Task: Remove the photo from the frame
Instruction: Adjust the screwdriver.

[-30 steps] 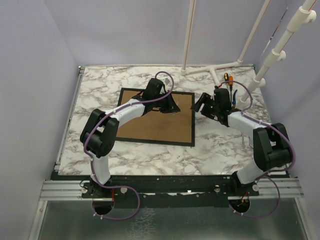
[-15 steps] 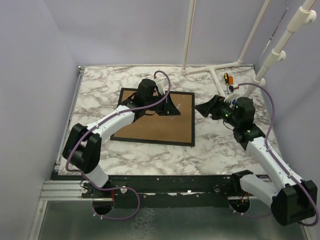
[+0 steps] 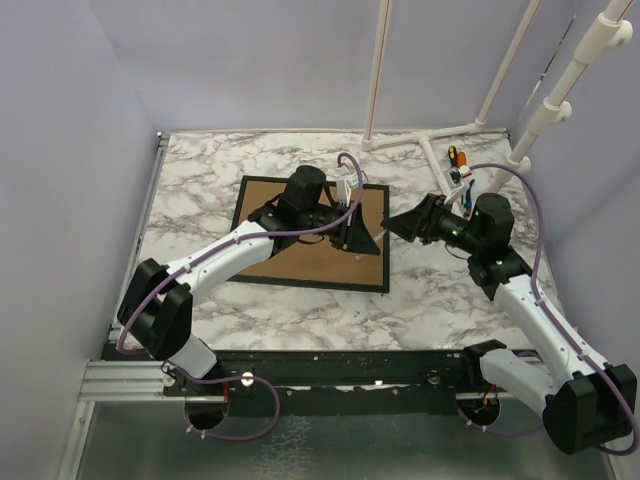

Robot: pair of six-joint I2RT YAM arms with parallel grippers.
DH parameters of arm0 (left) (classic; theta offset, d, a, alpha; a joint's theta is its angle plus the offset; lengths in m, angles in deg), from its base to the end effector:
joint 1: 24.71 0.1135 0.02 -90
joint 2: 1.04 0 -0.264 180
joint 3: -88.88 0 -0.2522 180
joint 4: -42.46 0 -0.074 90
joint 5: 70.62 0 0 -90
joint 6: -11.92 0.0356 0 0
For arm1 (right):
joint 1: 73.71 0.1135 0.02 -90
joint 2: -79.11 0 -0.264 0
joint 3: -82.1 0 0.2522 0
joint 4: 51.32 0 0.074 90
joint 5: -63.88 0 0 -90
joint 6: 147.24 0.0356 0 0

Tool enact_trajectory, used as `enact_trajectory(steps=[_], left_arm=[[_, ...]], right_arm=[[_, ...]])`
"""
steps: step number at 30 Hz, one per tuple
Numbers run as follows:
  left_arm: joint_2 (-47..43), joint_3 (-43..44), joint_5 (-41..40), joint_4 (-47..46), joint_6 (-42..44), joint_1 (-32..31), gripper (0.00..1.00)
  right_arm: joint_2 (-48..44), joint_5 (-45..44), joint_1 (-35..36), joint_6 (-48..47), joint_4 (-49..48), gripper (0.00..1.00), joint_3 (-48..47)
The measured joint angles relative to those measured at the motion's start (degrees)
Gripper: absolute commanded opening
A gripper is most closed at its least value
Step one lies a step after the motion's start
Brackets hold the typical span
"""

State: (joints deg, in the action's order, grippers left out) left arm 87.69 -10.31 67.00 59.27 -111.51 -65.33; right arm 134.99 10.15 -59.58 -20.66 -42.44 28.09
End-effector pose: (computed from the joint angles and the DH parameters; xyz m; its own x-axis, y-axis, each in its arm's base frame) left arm 0.2508 -0.2497 0.3017 -0.7873 0.1861 -0.5878 0.6163 0.2125 -0.7583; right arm 0.2129 0.0753 0.3047 -0.5984 0.3448 -0.7232 -0.5029 0.5410 0.6741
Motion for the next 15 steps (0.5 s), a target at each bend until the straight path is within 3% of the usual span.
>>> enact_trajectory(steps=[3,9,13,15], left_arm=[[-0.94,0.00,0.81,-0.13,0.35,-0.02,0.00],[-1.07,0.00,2.05,-0.31,0.70,-0.79,0.00],[-1.07,0.00,2.40,-0.35,0.94,-1.14,0.00],[-1.07,0.00,2.43,-0.35,1.05,-1.14,0.00]], right_arm=[[-0.17,1.53,0.00,1.79,-0.17,0.57,0.00],[-0.42,4.81,0.00,4.26,-0.22,0.54,0.00],[-0.44,7.02,0.00,5.79,-0.52,0.43,0.00],[-0.44,7.52,0.00,6.51,-0.57,0.32,0.00]])
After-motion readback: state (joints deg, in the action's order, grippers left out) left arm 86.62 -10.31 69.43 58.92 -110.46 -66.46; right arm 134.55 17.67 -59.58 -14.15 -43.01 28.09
